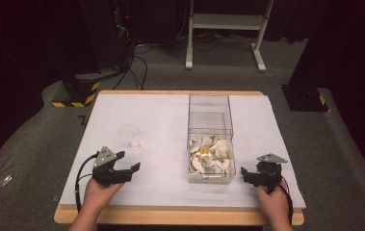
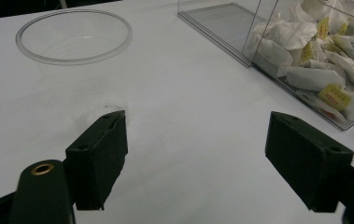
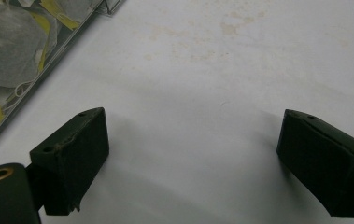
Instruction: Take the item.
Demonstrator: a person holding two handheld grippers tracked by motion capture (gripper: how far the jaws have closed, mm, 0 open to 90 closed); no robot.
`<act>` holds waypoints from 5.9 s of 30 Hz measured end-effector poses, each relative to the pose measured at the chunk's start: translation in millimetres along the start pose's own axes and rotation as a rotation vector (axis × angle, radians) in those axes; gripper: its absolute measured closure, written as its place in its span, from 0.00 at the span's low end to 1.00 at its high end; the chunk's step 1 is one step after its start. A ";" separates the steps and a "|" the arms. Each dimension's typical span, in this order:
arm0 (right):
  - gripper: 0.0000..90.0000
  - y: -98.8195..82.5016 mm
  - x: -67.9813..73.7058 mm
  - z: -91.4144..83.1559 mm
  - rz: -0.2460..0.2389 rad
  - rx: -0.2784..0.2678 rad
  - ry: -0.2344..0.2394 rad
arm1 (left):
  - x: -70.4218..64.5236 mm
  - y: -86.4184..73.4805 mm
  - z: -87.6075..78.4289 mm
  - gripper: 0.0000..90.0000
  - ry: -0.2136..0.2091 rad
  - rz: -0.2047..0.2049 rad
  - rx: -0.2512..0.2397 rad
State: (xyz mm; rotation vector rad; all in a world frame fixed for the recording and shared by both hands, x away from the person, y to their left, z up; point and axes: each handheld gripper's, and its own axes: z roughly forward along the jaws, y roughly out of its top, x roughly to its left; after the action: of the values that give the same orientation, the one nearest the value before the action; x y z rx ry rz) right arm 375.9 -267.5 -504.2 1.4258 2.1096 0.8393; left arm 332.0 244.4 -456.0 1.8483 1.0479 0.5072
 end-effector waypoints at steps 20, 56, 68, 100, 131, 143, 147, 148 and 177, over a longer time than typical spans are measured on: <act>0.10 0.0 -0.2 0.1 0.006 0.000 0.003 | -21.9 19.6 8.7 0.26 -0.074 0.037 -0.011; 0.10 0.0 -0.2 0.2 0.006 0.000 0.002 | -59.5 65.3 40.2 0.27 -0.184 0.096 -0.052; 0.10 0.0 -0.3 0.1 0.006 0.000 0.002 | -77.6 78.1 53.4 0.27 -0.226 0.127 -0.048; 0.10 0.0 -0.3 0.1 0.006 0.000 0.002 | -113.2 98.6 89.3 0.30 -0.321 0.175 0.037; 0.10 -0.1 -0.3 -0.1 0.009 0.000 0.004 | -160.3 114.5 150.2 0.46 -0.292 0.406 0.388; 0.10 -0.1 -0.4 0.0 0.008 -0.001 0.005 | -167.6 113.1 159.2 0.48 -0.217 0.509 0.437; 0.10 -0.1 -0.4 0.0 0.007 -0.001 0.005 | -171.5 112.0 158.3 0.54 -0.200 0.561 0.432; 0.10 -0.1 -0.5 0.0 0.007 -0.001 0.005 | -172.2 111.5 158.5 0.54 -0.200 0.569 0.432; 0.10 -0.2 -0.7 -0.1 0.007 -0.002 0.007 | -166.3 111.6 155.0 0.99 -0.302 0.512 0.416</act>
State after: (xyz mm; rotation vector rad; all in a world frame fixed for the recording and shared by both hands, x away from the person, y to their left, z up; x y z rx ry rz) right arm 376.0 -268.2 -504.3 1.4320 2.1095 0.8493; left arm 399.2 2.7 -421.6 2.4905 0.4910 0.2947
